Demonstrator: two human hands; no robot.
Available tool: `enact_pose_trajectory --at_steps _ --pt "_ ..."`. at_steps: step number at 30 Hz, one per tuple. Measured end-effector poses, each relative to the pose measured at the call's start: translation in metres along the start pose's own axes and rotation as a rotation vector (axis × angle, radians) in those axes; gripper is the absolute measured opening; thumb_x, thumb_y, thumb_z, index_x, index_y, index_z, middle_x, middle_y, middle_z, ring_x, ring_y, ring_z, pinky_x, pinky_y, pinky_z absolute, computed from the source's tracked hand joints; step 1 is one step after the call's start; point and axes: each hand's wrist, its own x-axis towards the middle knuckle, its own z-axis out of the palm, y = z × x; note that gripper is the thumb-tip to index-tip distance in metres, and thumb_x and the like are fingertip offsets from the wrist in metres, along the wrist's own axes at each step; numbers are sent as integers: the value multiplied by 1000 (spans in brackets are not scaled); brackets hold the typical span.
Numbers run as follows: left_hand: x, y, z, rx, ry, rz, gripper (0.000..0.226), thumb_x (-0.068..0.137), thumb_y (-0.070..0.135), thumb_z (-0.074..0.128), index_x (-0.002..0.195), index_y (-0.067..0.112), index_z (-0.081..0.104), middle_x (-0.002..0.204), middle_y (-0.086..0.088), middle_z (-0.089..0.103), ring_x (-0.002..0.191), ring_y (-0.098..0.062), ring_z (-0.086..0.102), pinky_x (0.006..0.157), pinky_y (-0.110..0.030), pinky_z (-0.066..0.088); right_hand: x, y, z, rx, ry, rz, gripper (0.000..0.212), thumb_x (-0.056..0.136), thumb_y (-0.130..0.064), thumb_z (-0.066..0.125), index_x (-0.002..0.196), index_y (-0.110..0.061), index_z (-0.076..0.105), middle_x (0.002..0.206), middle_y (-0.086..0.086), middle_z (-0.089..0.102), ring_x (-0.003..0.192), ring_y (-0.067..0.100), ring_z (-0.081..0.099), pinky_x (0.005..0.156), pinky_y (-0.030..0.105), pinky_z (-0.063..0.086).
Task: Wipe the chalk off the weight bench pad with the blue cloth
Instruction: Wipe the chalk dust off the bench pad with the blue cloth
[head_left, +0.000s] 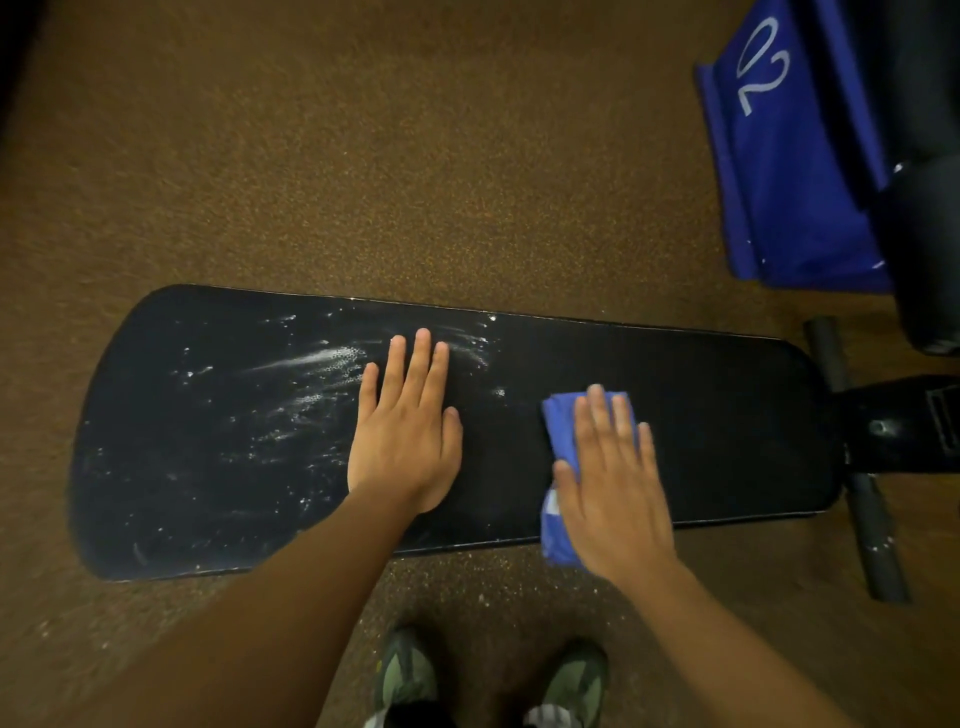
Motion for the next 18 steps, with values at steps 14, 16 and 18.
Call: enact_pose_trajectory --at_steps 14,16,18 --pt "1 -1 2 7 1 -9 65 94 37 15 154 18 2 162 0 -7 147 -17 -15 120 -44 -3 44 -57 -6 -8 33 -96 67 100 -43 13 154 -5 -1 162 16 -6 149 31 -8 121 51 3" --pt "1 -1 1 0 3 -7 64 95 37 17 154 18 2 162 1 -7 147 -17 -15 120 -44 -2 13 -40 1 -37 9 -139 67 100 -42 17 154 -5 5 163 15 1 150 31 -1 120 51 9" --pt "0 0 0 -3 8 -9 64 95 37 17 154 18 2 162 1 -7 147 -17 -15 120 -44 -2 9 -19 2 -65 16 -100 66 99 -42 19 153 -6 9 162 15 6 150 30 3 119 51 11"
